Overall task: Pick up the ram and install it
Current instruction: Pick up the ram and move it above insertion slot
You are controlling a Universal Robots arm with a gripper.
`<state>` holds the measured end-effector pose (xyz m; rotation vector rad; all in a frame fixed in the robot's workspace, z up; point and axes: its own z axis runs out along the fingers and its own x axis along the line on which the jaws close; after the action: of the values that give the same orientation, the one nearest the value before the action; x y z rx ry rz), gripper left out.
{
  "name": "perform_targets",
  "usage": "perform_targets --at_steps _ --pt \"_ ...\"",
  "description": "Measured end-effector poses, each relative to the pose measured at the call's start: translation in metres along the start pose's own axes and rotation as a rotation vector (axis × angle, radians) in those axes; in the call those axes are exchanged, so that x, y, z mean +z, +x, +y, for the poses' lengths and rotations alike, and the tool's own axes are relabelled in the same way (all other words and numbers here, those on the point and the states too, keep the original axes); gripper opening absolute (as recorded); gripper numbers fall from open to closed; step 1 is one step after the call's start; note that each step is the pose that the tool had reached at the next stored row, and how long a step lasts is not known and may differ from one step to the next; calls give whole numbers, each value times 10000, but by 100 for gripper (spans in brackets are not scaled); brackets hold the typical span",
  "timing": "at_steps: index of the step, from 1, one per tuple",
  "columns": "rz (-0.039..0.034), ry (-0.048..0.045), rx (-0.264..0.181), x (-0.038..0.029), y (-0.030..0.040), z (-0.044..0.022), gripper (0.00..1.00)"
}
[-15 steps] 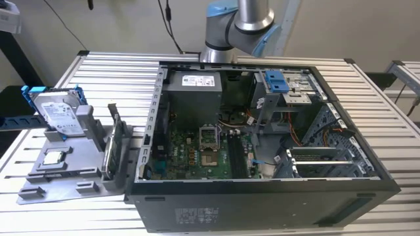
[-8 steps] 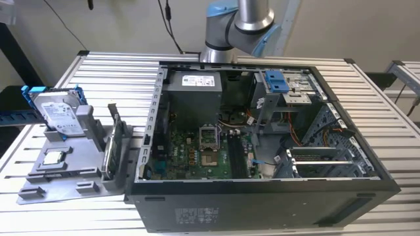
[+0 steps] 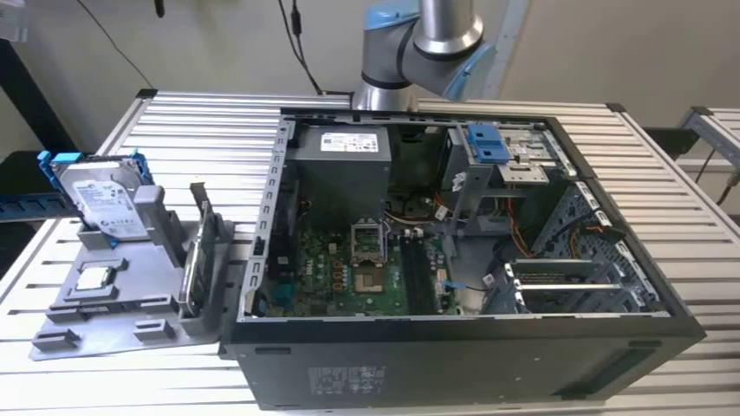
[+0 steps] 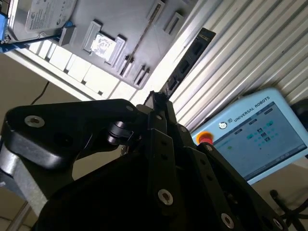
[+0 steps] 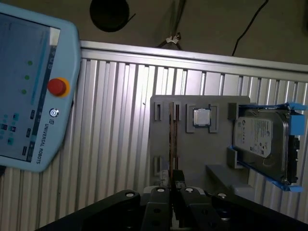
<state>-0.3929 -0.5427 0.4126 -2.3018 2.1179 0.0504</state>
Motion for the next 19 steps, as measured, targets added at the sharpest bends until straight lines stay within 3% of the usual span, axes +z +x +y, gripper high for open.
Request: perform_targets --at_steps 19 --pt "-1 1 1 -2 14 -172 15"
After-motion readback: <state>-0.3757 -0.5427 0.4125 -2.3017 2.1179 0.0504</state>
